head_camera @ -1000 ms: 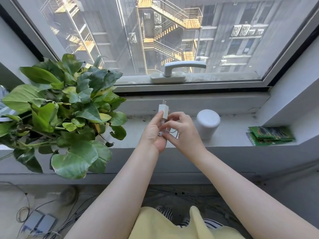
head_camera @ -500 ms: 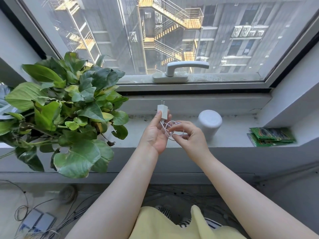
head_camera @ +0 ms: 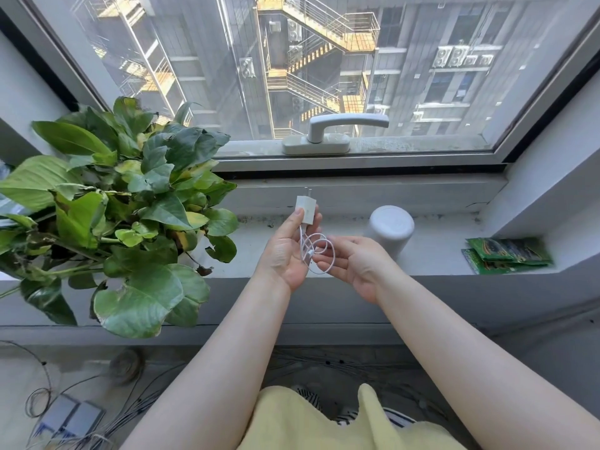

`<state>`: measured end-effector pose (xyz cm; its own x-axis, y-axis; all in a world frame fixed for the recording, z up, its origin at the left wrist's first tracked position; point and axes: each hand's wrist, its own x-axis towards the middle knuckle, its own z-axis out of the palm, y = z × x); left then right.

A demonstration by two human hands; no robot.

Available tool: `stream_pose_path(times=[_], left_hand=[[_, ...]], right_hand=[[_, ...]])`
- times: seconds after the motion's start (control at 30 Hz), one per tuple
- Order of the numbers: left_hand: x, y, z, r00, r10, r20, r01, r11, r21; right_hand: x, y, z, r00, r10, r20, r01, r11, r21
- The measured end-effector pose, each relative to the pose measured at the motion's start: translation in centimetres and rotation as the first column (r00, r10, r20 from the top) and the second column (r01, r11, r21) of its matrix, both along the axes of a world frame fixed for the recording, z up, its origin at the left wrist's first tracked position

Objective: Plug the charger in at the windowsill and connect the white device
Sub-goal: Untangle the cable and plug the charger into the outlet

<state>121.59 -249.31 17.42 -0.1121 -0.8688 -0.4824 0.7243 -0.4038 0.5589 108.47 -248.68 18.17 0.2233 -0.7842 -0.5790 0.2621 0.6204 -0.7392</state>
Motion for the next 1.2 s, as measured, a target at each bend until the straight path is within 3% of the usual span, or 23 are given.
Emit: stream_pose_path(times=[0.37, 0.5, 0.73, 0.9, 1.03, 1.2], left_hand=[[-0.1, 0.2, 0.0, 0.999, -0.008, 0.039, 0.006, 0.999, 0.033], [0.1, 0.4, 0.1, 0.998, -0.042, 0.045, 0.041, 0.999, 0.015], [0.3, 0.5, 0.2, 1.000, 0.005, -0.004, -0.005, 0.998, -0.057], [0.3, 0.7, 0.5, 1.000, -0.002, -0.007, 0.001, 0.998, -0.066], [0.7, 0.6, 0.5, 0.998, 0.028, -0.048, -0.030, 0.999, -0.039], [0.9, 0.9, 0.2, 0.995, -0.067, 0.073, 0.070, 0.997, -0.045]], right_hand=[[1.1, -0.8, 0.7, 0.982, 0.184, -0.030, -0.181, 0.980, 0.081], [1.3, -0.6, 0.8, 0.967, 0.228, -0.117, -0.227, 0.974, 0.023], [0.7, -0.7, 0.7, 0.926, 0.002, -0.377, -0.108, 0.959, -0.262], [0.7, -0.9, 0.6, 0.858, -0.017, -0.513, -0.170, 0.933, -0.316], [0.4, -1.1, 0.6, 0.842, -0.066, -0.535, -0.147, 0.927, -0.345], [0.1, -3.3, 1.2, 0.767, -0.190, -0.613, -0.141, 0.882, -0.450]])
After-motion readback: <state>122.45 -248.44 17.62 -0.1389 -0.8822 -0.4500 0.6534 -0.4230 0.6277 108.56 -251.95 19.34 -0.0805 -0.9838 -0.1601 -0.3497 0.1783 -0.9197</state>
